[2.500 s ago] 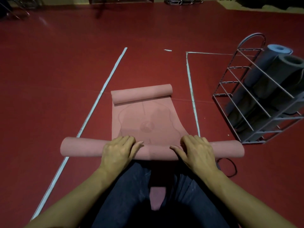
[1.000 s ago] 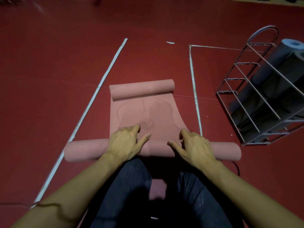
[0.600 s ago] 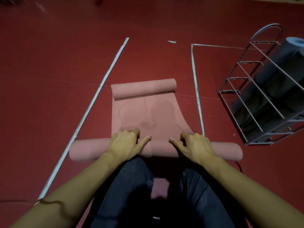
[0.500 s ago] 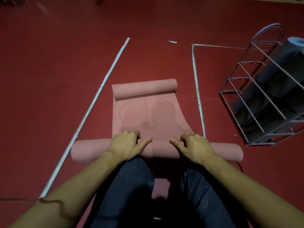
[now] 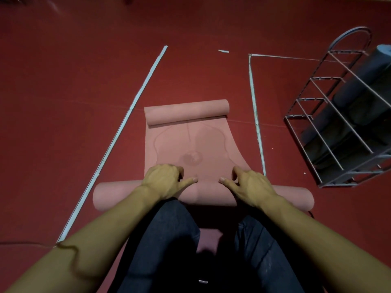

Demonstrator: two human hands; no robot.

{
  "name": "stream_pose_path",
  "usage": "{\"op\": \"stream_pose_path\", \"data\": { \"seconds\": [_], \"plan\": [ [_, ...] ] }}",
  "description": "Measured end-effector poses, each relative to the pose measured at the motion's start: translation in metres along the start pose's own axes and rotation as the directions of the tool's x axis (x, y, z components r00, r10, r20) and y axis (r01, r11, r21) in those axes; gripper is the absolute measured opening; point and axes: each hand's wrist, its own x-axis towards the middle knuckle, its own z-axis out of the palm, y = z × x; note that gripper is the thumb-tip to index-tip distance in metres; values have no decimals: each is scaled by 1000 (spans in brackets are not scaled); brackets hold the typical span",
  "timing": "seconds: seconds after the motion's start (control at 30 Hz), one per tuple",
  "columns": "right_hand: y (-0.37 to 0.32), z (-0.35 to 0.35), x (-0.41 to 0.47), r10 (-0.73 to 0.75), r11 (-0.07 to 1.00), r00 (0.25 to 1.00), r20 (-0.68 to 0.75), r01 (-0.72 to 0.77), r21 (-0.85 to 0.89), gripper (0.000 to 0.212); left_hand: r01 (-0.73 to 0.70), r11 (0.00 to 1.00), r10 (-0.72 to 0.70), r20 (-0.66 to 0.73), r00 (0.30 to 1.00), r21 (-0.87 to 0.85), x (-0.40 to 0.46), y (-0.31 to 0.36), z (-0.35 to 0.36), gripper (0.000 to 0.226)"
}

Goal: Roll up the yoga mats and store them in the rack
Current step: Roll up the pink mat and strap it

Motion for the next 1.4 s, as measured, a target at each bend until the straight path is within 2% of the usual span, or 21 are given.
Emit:
{"op": "stream_pose_path", "data": {
  "seconds": [0.13, 0.3, 0.43, 0.57, 0.73, 1.0, 1.2, 1.3, 1.4],
  "plan": [
    [1, 4, 2, 1, 999, 1000, 27, 0, -47, 60, -2, 1000, 2, 81, 997, -5, 2, 3, 4, 67],
    [5, 10, 3, 51, 989, 981, 187, -75, 127, 60, 73, 976, -16, 266, 964, -206, 5, -5, 12, 62],
    [7, 11, 2, 34, 982, 965, 261, -80, 168, 67, 110, 948, 13, 383, 924, -298, 8, -11, 13, 71],
    [8, 11, 2, 7, 992, 955, 297, -43, 117, 79, 132, 904, 34, 377, 925, -406, 12, -16, 23, 70],
    [7, 11, 4, 38, 987, 928, 371, -93, 130, 82, 97, 943, 44, 406, 913, -319, 15, -15, 23, 86],
    [11, 15, 8, -19, 989, 872, 490, -55, 136, 77, 130, 959, 13, 498, 867, -251, 23, -13, 23, 92],
    [11, 19, 7, -57, 997, 916, 397, 33, 66, 68, 107, 969, -18, 368, 930, -223, 20, -9, 25, 76],
    [11, 19, 7, -61, 998, 968, 245, 59, 17, 66, 93, 976, -40, 257, 966, -197, 12, -10, 21, 70],
    [14, 12, 5, -97, 995, 990, 103, 99, -7, 68, 28, 982, -11, 86, 996, -189, 4, -11, 13, 60]
  ]
}}
